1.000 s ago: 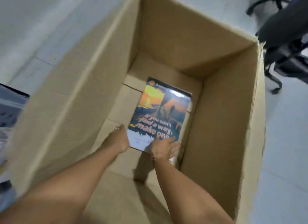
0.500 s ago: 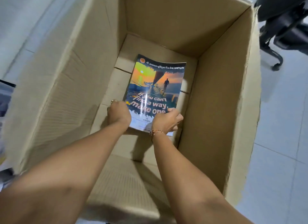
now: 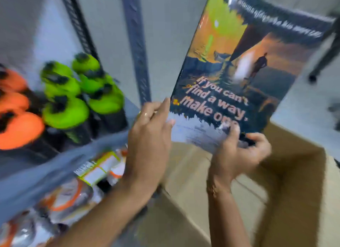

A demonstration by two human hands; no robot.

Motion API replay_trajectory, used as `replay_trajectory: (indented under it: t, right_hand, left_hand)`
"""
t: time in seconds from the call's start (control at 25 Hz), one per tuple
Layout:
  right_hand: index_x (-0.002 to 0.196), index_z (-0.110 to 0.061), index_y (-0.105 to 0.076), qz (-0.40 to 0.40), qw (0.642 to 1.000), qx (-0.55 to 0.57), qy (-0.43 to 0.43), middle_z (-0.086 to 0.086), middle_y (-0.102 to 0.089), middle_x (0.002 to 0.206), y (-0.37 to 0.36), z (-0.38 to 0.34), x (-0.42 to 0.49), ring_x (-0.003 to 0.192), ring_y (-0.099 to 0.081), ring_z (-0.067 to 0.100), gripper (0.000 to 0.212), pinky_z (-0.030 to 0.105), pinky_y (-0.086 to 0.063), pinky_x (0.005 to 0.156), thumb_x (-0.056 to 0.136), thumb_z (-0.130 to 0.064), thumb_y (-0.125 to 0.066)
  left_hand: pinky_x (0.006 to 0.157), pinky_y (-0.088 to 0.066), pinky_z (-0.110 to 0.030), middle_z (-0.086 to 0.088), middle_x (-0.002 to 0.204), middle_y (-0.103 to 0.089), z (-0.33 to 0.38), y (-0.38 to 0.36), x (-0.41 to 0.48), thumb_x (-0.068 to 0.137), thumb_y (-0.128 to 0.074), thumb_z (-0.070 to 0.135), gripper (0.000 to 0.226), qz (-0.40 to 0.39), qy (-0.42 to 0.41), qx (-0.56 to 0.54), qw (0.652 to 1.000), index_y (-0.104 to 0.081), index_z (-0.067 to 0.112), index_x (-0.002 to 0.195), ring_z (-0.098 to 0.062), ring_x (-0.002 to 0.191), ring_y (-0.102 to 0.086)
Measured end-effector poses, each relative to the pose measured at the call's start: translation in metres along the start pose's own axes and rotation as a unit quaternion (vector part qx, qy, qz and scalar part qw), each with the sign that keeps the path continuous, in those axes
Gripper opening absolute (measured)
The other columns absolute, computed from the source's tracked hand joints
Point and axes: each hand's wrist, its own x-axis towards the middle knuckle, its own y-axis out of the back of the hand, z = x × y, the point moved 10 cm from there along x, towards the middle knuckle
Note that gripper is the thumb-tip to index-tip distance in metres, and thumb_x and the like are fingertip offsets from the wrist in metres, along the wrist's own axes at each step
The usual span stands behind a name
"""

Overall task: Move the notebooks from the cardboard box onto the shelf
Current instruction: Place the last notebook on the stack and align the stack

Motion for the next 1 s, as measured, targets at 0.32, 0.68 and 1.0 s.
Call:
replay_trajectory:
  t: [0.32, 0.68, 1.0]
  right_hand:
    - [0.105, -0.003, -0.068, -0.221, 0.933, 0.225, 0.173, 0.019, -0.061, 0.126, -0.160, -0.293, -0.083, 0.111, -0.061, 0.028, 0.026, 0.032, -0.046, 0.097, 0.082, -0.016, -0.068]
    - [0.104, 0.005, -0.060, -0.574, 0.753, -0.131, 0.293, 0.026, -0.063, 0.113, -0.332, -0.361, -0.168, 0.107, -0.059, 0.041, 0.023, 0.039, -0.050, 0.087, 0.090, -0.005, -0.045]
    - [0.068, -0.006, -0.067, -0.673, 0.693, -0.078, 0.247, 0.014, -0.059, 0.063, -0.308, -0.334, -0.144, 0.071, -0.056, 0.026, 0.044, 0.028, -0.039, 0.061, 0.085, -0.046, -0.060]
  left_hand:
    - [0.067, -0.032, -0.009, 0.007, 0.075, -0.045, -0.009, 0.324, 0.068, 0.084, -0.059, 0.026, 0.049, 0.315, 0.039, 0.140, 0.938, -0.055, 0.008, 0.129, 0.001, 0.071, -0.040]
    - [0.075, -0.046, -0.035, -0.023, 0.110, -0.068, -0.119, 0.361, 0.173, 0.088, -0.051, 0.020, 0.028, 0.149, 0.326, 0.262, 0.896, -0.070, 0.004, 0.101, -0.040, 0.103, -0.061]
    - [0.087, -0.048, -0.028, -0.005, 0.114, -0.072, -0.097, 0.359, 0.149, 0.084, -0.063, 0.041, 0.033, 0.156, 0.256, 0.111, 0.947, -0.074, 0.020, 0.107, -0.020, 0.109, -0.064]
